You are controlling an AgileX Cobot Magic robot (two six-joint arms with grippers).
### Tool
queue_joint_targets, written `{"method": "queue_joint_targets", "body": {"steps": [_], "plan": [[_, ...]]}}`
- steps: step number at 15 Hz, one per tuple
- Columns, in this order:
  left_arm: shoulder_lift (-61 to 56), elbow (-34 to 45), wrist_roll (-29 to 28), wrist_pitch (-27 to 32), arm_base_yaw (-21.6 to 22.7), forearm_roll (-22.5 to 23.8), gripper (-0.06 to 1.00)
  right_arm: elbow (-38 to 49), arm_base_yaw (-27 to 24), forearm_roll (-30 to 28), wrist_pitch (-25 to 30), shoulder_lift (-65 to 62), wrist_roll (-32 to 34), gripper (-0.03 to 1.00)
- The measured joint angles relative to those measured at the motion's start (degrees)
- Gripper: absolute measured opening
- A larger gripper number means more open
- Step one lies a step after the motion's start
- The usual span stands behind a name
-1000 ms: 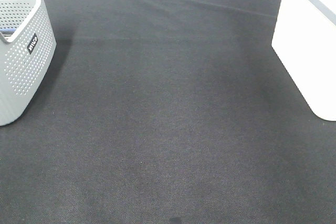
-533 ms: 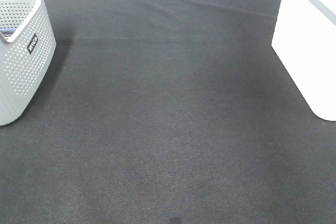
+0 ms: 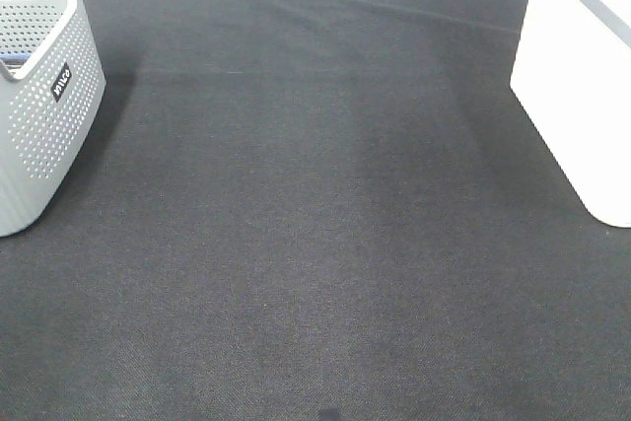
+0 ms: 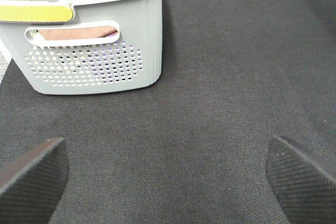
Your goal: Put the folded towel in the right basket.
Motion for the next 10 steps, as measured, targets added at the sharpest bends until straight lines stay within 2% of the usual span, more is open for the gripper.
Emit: {"method": "queue_joint_targets", "body": {"steps": [4, 10], "plan": [[0.00, 0.00, 0.00, 0.00, 0.00, 0.00, 0.97, 18.85, 0.52, -1.09, -0.06, -11.97, 0.97, 0.71], [0.00, 0.00, 0.00, 0.00, 0.00, 0.00, 0.97, 57.87, 0.52, -1.20, -0.17, -34.55, 2.06, 0.71]]}}
